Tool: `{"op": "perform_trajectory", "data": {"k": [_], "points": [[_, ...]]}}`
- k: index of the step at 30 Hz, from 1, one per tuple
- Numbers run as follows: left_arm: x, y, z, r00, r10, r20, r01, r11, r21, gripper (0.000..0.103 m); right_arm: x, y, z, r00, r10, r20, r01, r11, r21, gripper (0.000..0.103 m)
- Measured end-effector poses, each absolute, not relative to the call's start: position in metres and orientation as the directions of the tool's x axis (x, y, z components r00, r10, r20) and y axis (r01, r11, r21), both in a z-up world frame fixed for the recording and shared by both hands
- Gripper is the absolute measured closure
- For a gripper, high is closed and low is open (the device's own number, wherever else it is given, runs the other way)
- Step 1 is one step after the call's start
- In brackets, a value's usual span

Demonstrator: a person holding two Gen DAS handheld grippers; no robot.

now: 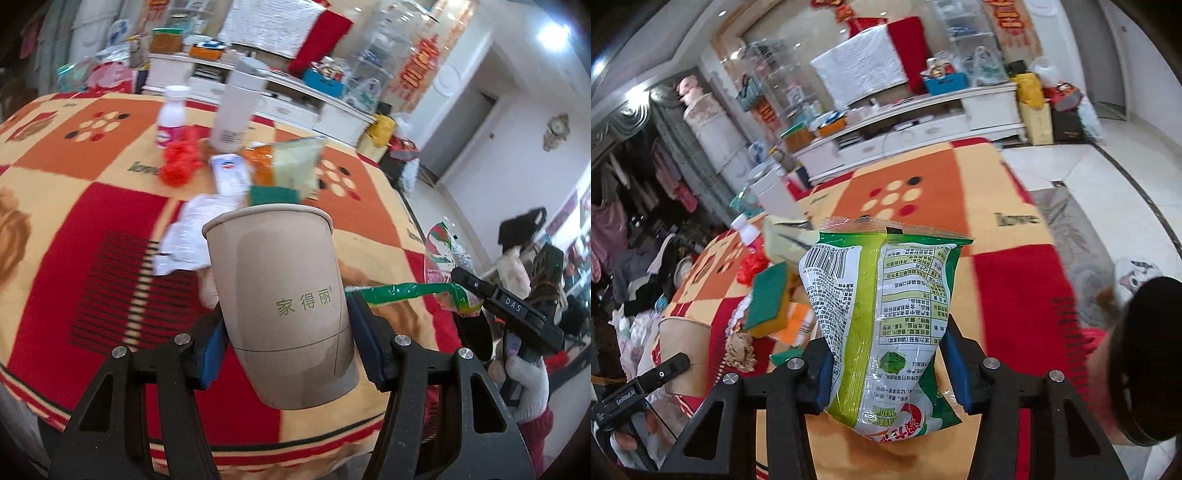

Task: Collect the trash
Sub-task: 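Carry the paper cup and snack bag over the black bin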

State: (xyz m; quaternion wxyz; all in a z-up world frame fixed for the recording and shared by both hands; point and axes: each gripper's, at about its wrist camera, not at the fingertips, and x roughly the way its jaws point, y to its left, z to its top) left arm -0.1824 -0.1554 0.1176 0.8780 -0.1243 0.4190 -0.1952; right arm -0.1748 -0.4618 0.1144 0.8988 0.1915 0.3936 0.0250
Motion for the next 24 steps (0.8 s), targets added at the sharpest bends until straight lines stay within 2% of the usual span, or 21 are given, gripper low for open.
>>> {"op": "perform_trajectory", "data": {"k": [24], "points": [[-0.172, -0.304, 0.11, 0.464, -0.505, -0.727, 0.475, 0.835, -0.277, 0.044, -0.228, -0.541, 0.106, 0.689, 0.081, -0.72, 0.267, 0.896, 0.355, 0.054]]}}
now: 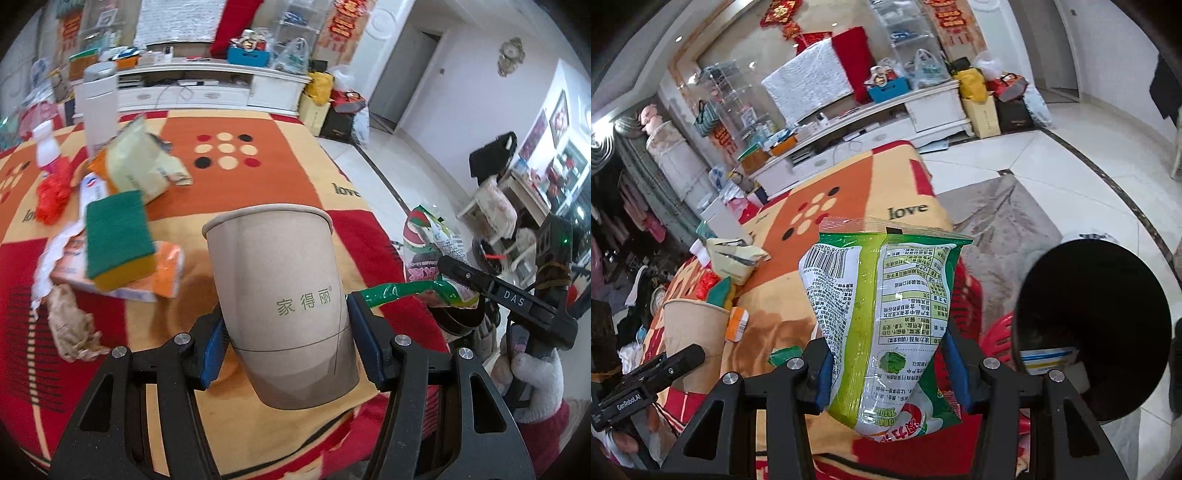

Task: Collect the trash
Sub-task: 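Carry the paper cup and snack bag over the black bin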

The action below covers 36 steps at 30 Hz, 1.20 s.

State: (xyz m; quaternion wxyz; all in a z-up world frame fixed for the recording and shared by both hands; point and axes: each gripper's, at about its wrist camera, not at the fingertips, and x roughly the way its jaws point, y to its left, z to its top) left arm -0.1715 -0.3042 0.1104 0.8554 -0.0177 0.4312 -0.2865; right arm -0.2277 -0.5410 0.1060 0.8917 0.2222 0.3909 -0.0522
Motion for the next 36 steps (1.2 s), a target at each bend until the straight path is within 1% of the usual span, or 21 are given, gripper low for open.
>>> {"op": "perform_trajectory", "data": {"k": [8, 23, 31, 36], "points": [[-0.163, -0.345, 0.106, 0.434, -0.522, -0.734, 0.526, 0.808, -0.265, 0.044, -0.244, -0.574, 0.101, 0.686, 0.034, -0.727, 0.335, 0.872, 0.357, 0.054], [-0.162, -0.434, 0.094, 0.32, -0.591, -0.741, 0.624, 0.72, -0.305, 0.044, -0.282, -0.66, 0.083, 0.637, -0.118, -0.762, 0.528, 0.787, 0.32, 0.054], [-0.165, -0.455, 0.091, 0.292, -0.601, -0.744, 0.646, 0.697, -0.311, 0.044, -0.296, -0.683, 0.069, 0.58, -0.187, -0.793, 0.597, 0.76, 0.258, 0.054], [-0.166, -0.464, 0.089, 0.28, -0.602, -0.747, 0.649, 0.693, -0.315, 0.044, -0.298, -0.687, 0.064, 0.555, -0.209, -0.805, 0.61, 0.76, 0.223, 0.054]]}}
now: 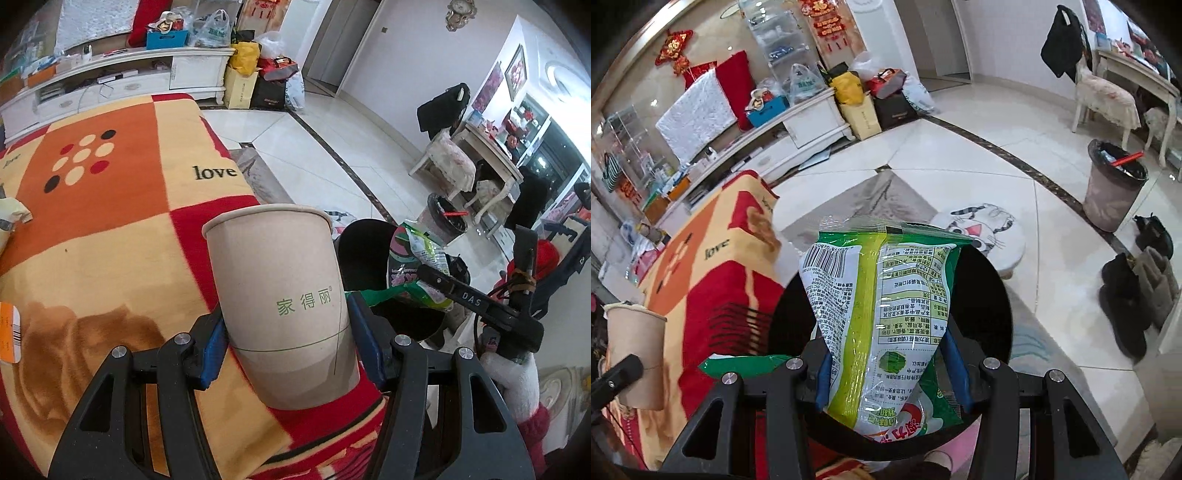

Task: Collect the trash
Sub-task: 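Carry the paper cup and snack bag over the black bin, then open the right gripper to drop the bag while the left drops the cup into the bin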

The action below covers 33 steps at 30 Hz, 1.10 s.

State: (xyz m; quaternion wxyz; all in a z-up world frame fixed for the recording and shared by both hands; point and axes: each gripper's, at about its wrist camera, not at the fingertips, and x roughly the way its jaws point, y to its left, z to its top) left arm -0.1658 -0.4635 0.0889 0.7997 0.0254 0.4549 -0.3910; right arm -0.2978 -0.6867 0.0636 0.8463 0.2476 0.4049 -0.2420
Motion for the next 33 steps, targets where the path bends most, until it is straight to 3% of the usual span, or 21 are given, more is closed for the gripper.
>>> {"op": "perform_trajectory", "data": {"k": [8, 13, 16, 27, 33], "points": [[-0.172, -0.484, 0.091, 0.257, -0.613, -0.747, 0.669, 0.671, -0.321, 0.044, -0.294, -0.688, 0.059, 0.533, -0.228, -0.815, 0.616, 0.764, 0.189, 0.054], [-0.174, -0.495, 0.092, 0.245, -0.618, -0.747, 0.681, 0.658, -0.321, 0.044, -0.294, -0.691, 0.058, 0.543, -0.203, -0.815, 0.61, 0.762, 0.217, 0.036], [-0.175, -0.502, 0.091, 0.225, -0.627, -0.746, 0.687, 0.645, -0.334, 0.044, -0.297, -0.692, 0.06, 0.555, -0.197, -0.808, 0.61, 0.757, 0.234, 0.03], [-0.177, -0.527, 0.084, 0.179, -0.64, -0.748, 0.691, 0.623, -0.368, 0.043, -0.3, -0.69, 0.069, 0.568, -0.15, -0.809, 0.572, 0.779, 0.257, 0.023], [-0.171, -0.522, 0.089, 0.189, -0.644, -0.741, 0.679, 0.631, -0.375, 0.043, -0.304, -0.695, 0.086, 0.645, -0.156, -0.748, 0.551, 0.774, 0.313, 0.017]]}}
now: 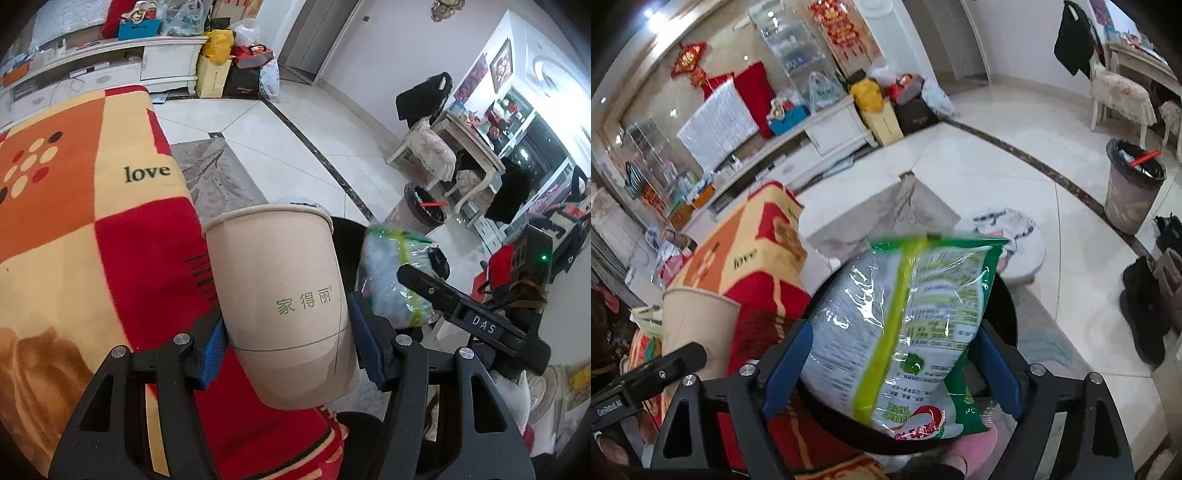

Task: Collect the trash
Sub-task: 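Open the right gripper to drop the bag while the left drops the cup into the bin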

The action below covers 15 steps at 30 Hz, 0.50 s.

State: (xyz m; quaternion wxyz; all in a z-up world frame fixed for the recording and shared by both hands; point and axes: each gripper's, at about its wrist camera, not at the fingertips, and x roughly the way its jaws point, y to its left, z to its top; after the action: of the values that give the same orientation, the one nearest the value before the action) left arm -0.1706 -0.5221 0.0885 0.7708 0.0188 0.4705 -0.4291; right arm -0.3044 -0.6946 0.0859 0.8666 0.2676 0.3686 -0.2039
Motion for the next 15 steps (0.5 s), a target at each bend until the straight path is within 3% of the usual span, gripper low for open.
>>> {"op": "perform_trajectory", "data": {"k": [3, 15], "points": [[-0.168, -0.518, 0.096, 0.206, -0.654, -0.728, 0.679, 0.631, -0.375, 0.043, -0.303, -0.693, 0.09, 0.62, -0.209, -0.756, 0.571, 0.781, 0.253, 0.017], [-0.179, -0.555, 0.088, 0.117, -0.695, -0.71, 0.725, 0.548, -0.417, 0.043, -0.317, -0.706, 0.087, 0.597, -0.227, -0.769, 0.622, 0.737, 0.265, 0.017]]}}
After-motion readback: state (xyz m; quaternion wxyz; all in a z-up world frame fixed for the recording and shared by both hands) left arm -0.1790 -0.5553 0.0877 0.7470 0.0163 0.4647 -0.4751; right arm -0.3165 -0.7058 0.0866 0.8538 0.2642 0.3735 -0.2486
